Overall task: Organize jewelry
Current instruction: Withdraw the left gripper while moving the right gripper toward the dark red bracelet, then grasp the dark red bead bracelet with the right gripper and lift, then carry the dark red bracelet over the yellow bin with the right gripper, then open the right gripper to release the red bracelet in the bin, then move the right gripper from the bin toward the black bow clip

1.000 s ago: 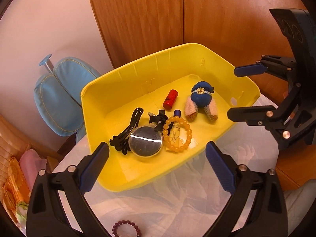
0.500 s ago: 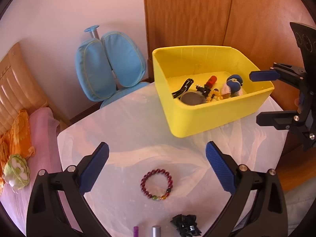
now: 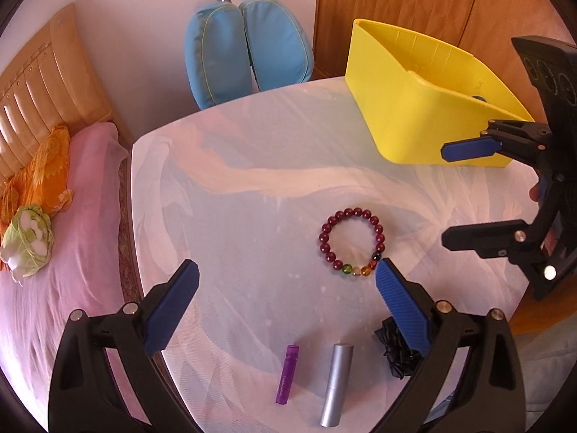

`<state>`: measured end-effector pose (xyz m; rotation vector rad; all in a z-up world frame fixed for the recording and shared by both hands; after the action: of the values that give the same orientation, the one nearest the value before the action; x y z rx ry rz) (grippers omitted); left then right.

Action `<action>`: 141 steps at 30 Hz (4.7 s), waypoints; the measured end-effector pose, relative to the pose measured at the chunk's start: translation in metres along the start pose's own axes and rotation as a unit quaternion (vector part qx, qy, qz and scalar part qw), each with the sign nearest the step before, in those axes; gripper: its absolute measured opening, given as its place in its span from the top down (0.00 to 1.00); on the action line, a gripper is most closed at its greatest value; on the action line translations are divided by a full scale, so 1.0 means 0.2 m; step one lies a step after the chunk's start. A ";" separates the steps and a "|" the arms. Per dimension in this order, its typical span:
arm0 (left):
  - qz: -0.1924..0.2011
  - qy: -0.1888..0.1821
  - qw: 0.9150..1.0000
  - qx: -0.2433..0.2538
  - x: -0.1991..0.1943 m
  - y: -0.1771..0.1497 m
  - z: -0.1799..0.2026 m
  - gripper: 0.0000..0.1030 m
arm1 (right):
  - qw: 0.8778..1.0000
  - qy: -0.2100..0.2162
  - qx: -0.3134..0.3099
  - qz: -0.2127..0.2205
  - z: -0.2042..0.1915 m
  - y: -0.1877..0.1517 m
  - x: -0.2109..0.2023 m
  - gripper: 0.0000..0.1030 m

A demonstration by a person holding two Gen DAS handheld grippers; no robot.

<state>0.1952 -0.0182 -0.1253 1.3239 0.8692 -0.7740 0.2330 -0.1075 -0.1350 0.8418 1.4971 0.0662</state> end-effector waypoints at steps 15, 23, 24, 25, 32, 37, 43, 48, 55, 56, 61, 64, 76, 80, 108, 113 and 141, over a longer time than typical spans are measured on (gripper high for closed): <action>0.017 -0.038 0.999 -0.004 0.14 -0.03 -0.16 0.07 | 0.995 -0.076 -0.026 -0.054 0.01 0.00 0.42 0.36; 0.018 -0.054 0.998 -0.012 0.18 -0.03 -0.17 0.07 | 0.994 -0.077 -0.052 -0.050 -0.02 -0.03 0.44 0.56; 0.016 -0.055 0.998 -0.013 0.18 -0.03 -0.16 0.07 | 0.994 -0.076 -0.057 -0.049 -0.03 -0.04 0.43 0.61; 0.015 -0.055 0.998 -0.013 0.18 -0.04 -0.16 0.07 | 0.994 -0.074 -0.065 -0.047 -0.04 -0.04 0.43 0.71; 0.013 -0.050 0.998 -0.019 0.17 -0.05 -0.17 0.07 | 0.992 -0.057 -0.105 -0.046 -0.16 -0.05 0.41 0.89; 0.020 -0.047 0.998 -0.024 0.12 -0.03 -0.16 0.07 | 0.995 -0.050 -0.091 -0.013 -0.14 -0.02 0.25 0.89; 0.024 -0.049 0.998 -0.015 0.08 0.02 -0.07 0.07 | 0.996 -0.050 -0.076 0.020 -0.07 -0.02 0.03 0.89; 0.028 -0.063 0.997 0.016 0.05 0.10 0.10 0.07 | 0.996 -0.061 -0.059 0.037 0.01 -0.08 -0.11 0.89; 0.039 -0.096 0.992 0.068 0.01 0.25 0.39 0.07 | 0.994 -0.078 -0.033 0.062 0.10 -0.19 -0.34 0.89; 0.041 -0.101 0.991 0.075 0.00 0.27 0.43 0.07 | 0.994 -0.081 -0.030 0.066 0.12 -0.20 -0.37 0.89; 0.057 -0.124 0.985 0.105 -0.04 0.40 0.61 0.07 | 0.991 -0.098 -0.010 0.090 0.21 -0.22 -0.53 0.89; 0.069 -0.125 0.982 0.120 -0.07 0.50 0.68 0.07 | 0.988 -0.108 -0.002 0.109 0.28 -0.19 -0.63 0.89; 0.063 -0.102 0.987 0.103 0.00 0.93 0.67 0.07 | 0.975 -0.147 0.037 0.160 0.68 0.19 -0.79 0.89; 0.051 -0.092 0.989 0.101 0.09 0.98 0.64 0.07 | 0.978 -0.161 0.050 0.120 0.85 0.26 -0.62 0.89; 0.034 -0.102 0.992 0.058 0.09 0.73 0.45 0.07 | 0.977 -0.159 0.072 0.126 0.85 0.19 -0.56 0.34; 0.038 -0.084 0.995 0.043 0.01 0.57 0.34 0.07 | 0.978 -0.144 0.054 0.141 0.69 0.17 -0.61 0.15; -0.050 -0.015 0.999 -0.005 -0.05 -0.53 0.17 0.07 | 0.996 0.024 -0.079 -0.035 -0.38 -0.40 0.06 0.08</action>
<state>0.1016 -0.0624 -0.1664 1.2641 0.9201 -0.8635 0.1305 -0.1244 -0.1757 0.6640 1.5425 0.1528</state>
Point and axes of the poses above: each gripper's, at about its wrist camera, not at the fingertips, and x roughly the way its jaws point, z to its right, y to its top, the point moved 10 cm from there along x, roughly the way its jaws point, and after that the axes turned 3 degrees about -y, right-handed, at the moved point
